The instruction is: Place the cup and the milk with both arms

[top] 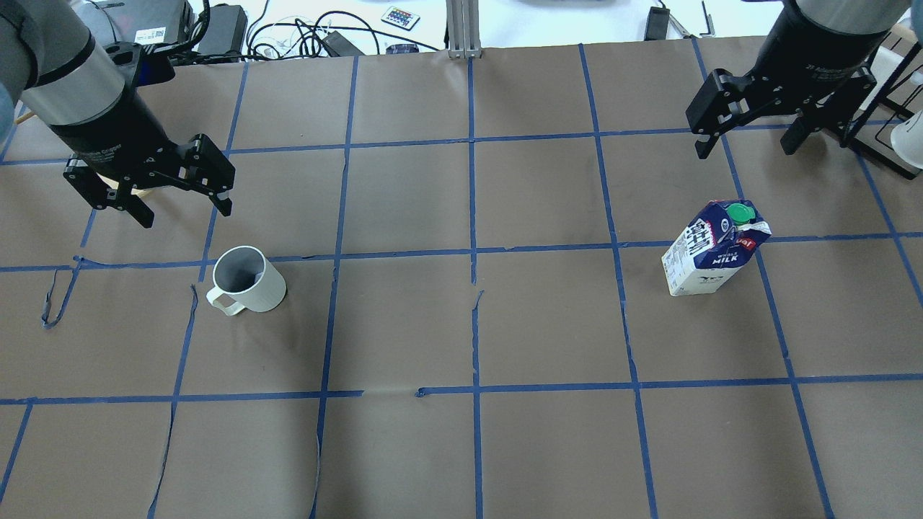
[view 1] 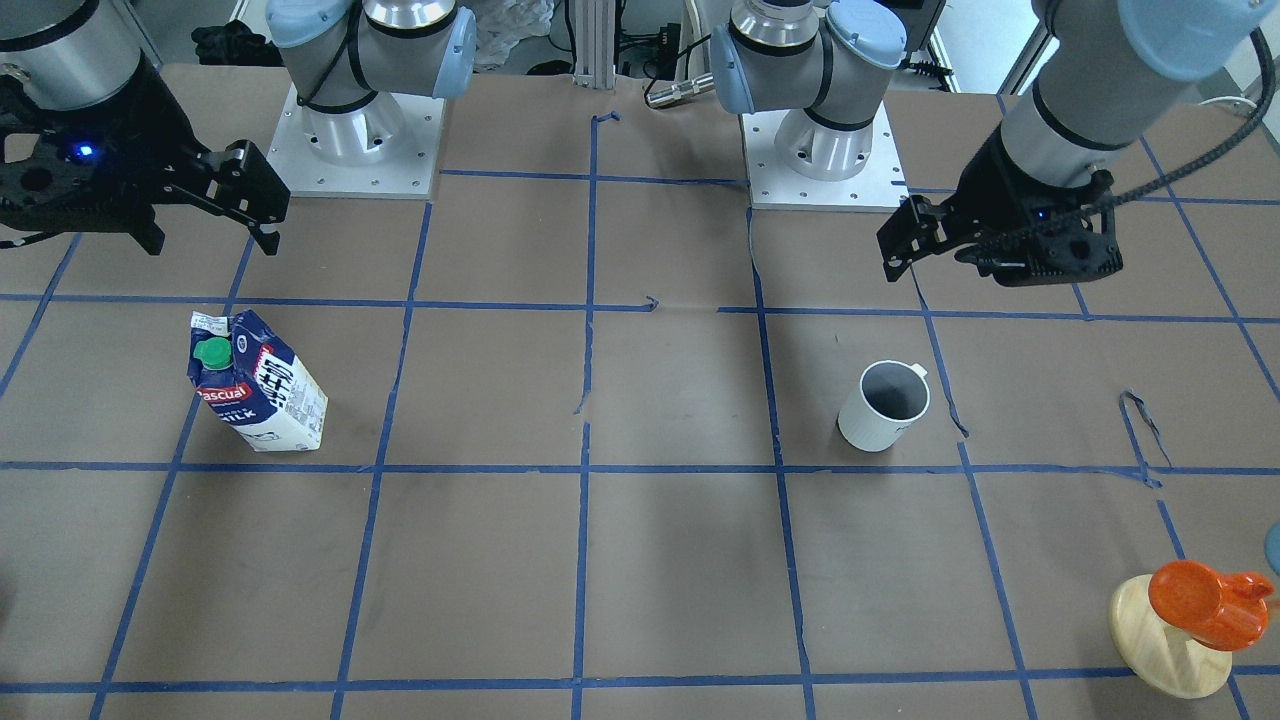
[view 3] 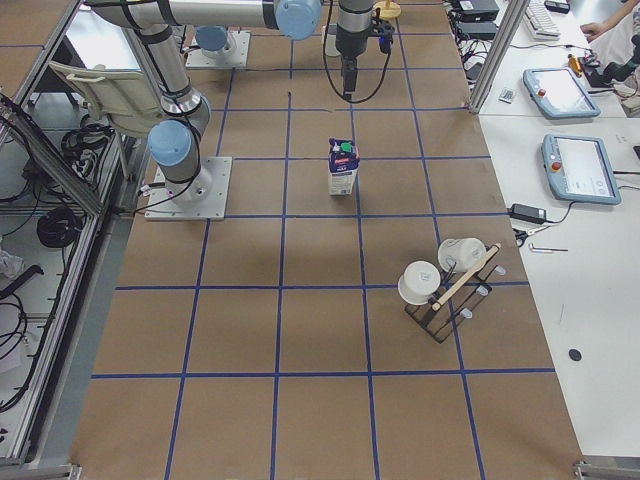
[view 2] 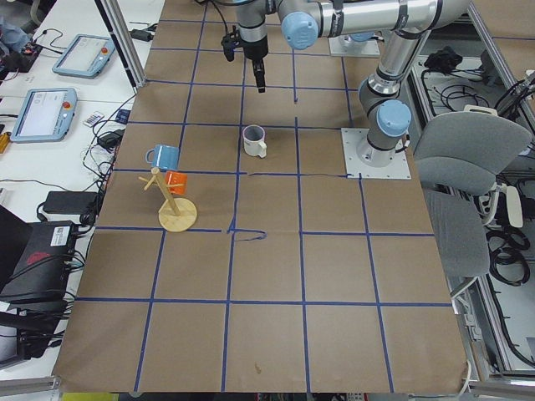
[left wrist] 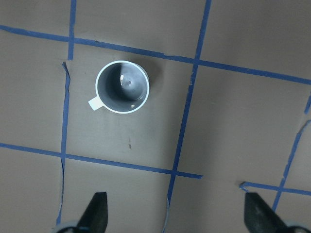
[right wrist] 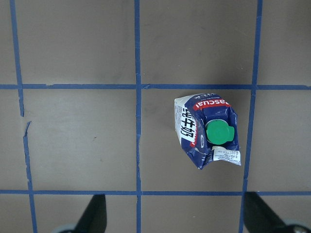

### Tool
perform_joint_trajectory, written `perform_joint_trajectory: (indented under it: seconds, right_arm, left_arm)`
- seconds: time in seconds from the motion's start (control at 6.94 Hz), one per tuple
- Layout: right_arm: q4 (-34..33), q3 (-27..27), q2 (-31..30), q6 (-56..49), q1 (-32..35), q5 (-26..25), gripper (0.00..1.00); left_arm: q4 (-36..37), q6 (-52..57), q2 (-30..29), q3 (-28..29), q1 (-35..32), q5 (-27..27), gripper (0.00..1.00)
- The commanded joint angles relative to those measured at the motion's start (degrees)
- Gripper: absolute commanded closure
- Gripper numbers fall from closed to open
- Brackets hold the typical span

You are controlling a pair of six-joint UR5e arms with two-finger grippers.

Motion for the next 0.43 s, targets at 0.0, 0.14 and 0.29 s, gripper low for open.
perform_joint_trajectory:
  seconds: [0.0,0.14,0.29]
  right_arm:
    - [0.00,0.17,-0.12,1.30,1.29,0.32,0.00]
    - [-0.09,0.17,-0.12,1.30,1.29,-0.20,0.00]
    - [0.00,0.25,-0.12,1.30,1.29,-0.12,0.00]
  left_arm:
    - [9.45,9.70,-6.61,-3.82,2.66,1.06,0.00]
    - [14.39,18.72,-8.55,-7.24,3.80,2.54,0.00]
    - [18.00,22.73,-10.14,-9.37,4.24,5.61,0.00]
